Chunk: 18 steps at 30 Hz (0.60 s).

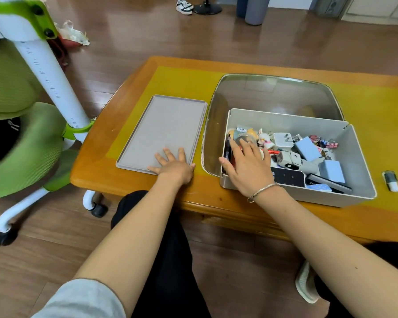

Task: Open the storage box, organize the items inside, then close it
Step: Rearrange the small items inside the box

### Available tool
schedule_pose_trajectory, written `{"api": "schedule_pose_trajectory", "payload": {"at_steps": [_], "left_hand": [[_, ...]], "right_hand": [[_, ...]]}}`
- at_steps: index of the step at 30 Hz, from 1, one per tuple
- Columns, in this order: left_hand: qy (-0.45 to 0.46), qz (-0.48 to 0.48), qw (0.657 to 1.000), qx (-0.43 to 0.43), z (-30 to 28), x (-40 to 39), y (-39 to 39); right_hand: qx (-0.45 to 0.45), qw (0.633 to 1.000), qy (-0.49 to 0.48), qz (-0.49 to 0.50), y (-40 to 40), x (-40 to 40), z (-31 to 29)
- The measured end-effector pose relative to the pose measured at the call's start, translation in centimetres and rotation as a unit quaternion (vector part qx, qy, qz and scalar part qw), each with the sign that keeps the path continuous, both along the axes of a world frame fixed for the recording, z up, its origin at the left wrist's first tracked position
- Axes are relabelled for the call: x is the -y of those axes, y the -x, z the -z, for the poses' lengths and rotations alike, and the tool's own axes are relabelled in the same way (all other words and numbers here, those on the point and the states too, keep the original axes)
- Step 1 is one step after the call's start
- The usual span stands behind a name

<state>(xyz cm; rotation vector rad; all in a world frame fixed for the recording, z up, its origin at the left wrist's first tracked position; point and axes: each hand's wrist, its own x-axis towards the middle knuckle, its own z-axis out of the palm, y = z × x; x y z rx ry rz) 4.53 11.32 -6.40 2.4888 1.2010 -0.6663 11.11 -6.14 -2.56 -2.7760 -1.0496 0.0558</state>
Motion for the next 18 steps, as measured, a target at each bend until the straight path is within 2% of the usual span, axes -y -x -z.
{"api": "schedule_pose_trajectory", "payload": {"at_steps": [8,14,18], "left_hand": [[0.002,0.01,1.0,-0.015,-0.3,1.3,1.8],[0.008,0.014,1.0,-0.002,-0.4,1.1,2.3],[-0.019,0.011,1.0,0.018,-0.6,1.2,2.2]], "right_hand": [[-0.005,1.0,0.015,0.017,-0.7,3.8,0.2],[0.006,0.998,0.012,0.055,-2.8,7.9,-0.4],[0.019,0.997,0.001,0.081,-4.1,10.2,-0.6]]}}
